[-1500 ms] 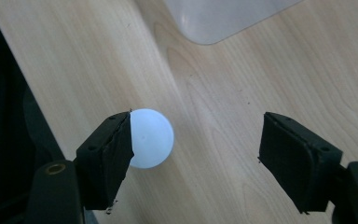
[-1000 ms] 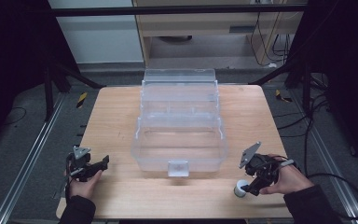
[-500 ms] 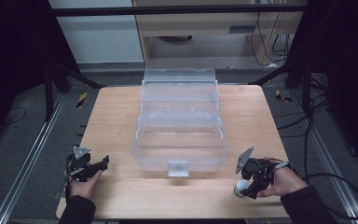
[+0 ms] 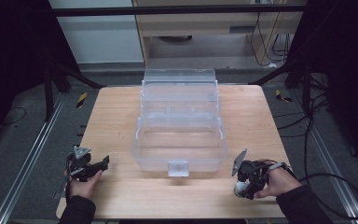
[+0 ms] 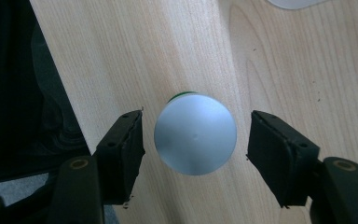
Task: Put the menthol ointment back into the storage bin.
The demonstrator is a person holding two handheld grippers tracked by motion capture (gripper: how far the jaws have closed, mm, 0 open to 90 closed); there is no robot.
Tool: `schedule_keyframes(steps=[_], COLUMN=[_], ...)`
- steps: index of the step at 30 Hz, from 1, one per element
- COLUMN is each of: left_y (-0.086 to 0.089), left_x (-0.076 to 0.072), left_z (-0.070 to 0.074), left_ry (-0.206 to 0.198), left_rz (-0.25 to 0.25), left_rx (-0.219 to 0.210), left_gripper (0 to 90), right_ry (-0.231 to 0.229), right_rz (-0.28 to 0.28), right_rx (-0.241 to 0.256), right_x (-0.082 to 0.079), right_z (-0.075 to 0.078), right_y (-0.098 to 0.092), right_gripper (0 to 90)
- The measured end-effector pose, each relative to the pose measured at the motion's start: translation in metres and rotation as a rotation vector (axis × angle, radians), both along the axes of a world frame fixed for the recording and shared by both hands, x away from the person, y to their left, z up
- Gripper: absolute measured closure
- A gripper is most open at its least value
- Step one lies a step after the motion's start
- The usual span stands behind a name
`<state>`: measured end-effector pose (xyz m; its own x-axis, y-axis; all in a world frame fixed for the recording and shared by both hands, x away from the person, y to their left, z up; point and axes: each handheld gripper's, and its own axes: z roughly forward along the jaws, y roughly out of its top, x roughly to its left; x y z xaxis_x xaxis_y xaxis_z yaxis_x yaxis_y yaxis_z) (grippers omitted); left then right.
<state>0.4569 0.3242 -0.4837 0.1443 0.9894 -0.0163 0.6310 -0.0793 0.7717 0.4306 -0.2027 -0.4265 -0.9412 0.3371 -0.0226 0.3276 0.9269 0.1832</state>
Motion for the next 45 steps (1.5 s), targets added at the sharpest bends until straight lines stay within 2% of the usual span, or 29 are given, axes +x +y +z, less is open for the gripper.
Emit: schedule_keyframes(steps=[21,30,39,45], left_y=[0.0,0.0,-0.001,-0.001], left_x=[0.0,0.0,0.0,0.001], left_z=[0.0,0.0,0.0,0.0], left_ry=[-0.001,0.001,0.004,0.007], left_rz=[0.0,-0.001,-0.002,-0.001], left_rx=[0.001,0.003,0.005,0.009], left_gripper=[23.8,23.8,23.8,23.8], right_ry=[0.037,0.045,0.043,0.028], right_rz=[0.009,-0.012,-0.039,-0.056], right_rx=[-0.048,-0.046,-0.031,-0.003], right_x=[0.005,0.006,0.006,0.005], right_z=[-0.008,-0.007,0.0,0.012], right_y=[0.006,0.006,0.002,0.001], right_gripper=[49.6,50.1,50.3,50.3])
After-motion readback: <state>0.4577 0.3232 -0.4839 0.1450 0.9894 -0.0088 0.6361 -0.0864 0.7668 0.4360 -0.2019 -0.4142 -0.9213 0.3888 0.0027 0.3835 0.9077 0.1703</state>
